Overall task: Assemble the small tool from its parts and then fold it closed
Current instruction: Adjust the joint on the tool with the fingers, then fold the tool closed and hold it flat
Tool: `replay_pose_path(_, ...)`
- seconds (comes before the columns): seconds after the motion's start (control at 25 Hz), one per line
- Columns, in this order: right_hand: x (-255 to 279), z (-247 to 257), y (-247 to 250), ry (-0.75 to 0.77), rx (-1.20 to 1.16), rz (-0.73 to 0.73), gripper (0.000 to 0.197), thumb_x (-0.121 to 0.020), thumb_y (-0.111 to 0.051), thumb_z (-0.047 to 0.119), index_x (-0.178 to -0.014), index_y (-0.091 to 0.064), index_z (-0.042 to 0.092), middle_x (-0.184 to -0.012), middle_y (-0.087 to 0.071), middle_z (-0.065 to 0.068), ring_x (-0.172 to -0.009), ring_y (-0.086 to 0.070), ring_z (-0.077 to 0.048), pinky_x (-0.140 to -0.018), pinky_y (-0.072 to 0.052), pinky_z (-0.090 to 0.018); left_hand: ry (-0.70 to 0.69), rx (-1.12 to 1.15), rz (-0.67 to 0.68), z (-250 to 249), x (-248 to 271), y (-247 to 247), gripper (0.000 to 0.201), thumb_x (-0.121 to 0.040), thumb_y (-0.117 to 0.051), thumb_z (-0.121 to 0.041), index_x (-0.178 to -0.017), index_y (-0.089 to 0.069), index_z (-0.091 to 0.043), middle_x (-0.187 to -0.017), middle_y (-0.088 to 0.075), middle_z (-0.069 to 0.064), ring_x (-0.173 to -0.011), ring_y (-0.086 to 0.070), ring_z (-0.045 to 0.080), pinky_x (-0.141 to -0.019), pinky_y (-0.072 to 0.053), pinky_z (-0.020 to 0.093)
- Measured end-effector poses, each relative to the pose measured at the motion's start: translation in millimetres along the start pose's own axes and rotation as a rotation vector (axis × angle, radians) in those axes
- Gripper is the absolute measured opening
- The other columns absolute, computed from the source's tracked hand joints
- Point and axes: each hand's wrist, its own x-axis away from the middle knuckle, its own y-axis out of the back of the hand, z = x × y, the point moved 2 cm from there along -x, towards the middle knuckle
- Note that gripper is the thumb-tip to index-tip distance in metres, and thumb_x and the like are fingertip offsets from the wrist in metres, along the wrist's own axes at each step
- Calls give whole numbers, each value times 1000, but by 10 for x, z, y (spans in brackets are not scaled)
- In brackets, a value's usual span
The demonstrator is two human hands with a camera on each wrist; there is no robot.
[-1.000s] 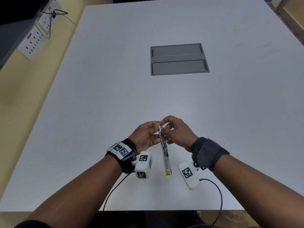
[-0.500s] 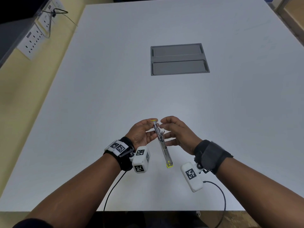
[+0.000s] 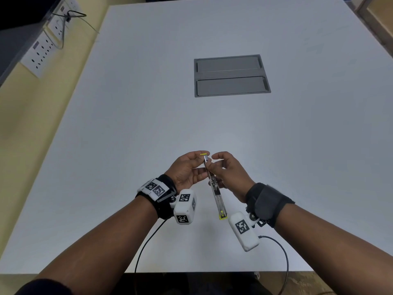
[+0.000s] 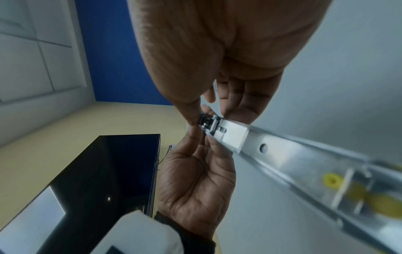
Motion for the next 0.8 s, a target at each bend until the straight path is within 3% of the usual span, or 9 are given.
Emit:
replay_pose_path(0.2, -19, 3, 29, -108, 19, 17, 29, -95, -58, 28, -121, -53, 18, -106, -60, -9, -67, -64, -30, -59, -53, -30, -11, 40, -67, -23, -42, 79, 17, -96, -54, -8, -109, -66, -10, -91, -74, 5, -68, -72, 18, -60, -60, 26)
replay_pose_path(0.36, -19, 27, 81, -98, 40, -10, 25, -95, -54, 22, -117, -53, 10, -101, -55, -7, -67, -66, -33, -47, -45, -23, -41, 85, -165, -42, -92, 196, 15, -96, -52, -6, -105, -64, -8, -98, -74, 11, -69, -72, 20, -62, -60, 29)
replay_pose_path(0.48, 11, 123, 104, -24, -135, -27, 17, -97, -52, 21, -108, -55, 9, -103, -57, -5, -69, -69, -37, -57, -52, -31, -48, 88, -215, -49, -99, 278, 14, -96, -52, -6, -103, -65, -8, -98, -73, 10, -75, -70, 22, -63, -60, 28)
replay_pose_path(0.6, 33, 228, 88, 77, -339, -8, 27, -95, -52, 30, -115, -58, 12, -109, -60, -6, -77, -70, -32, -69, -57, -36, -44, 87, -198, -50, -90, 253, 14, -96, -53, -6, -103, -65, -7, -94, -73, 10, -73, -71, 23, -61, -60, 27)
replay_pose_path(0.72, -15, 186, 35, 180, -31, -88, 25, -91, -66, 30, -112, -62, 17, -111, -63, -2, -80, -65, -19, -63, -53, -25, -38, 103, -147, -42, -76, 161, 14, -96, -53, -5, -104, -63, -6, -92, -74, 12, -73, -73, 23, -63, -60, 28)
replay_pose_path(0.8, -51, 106, -3, 291, 212, -117, 26, -88, -70, 29, -113, -65, 25, -116, -67, 2, -88, -64, -17, -68, -54, -24, -48, 121, -103, -34, -66, 97, 15, -96, -52, -3, -107, -62, -3, -97, -74, 15, -78, -74, 26, -67, -60, 29)
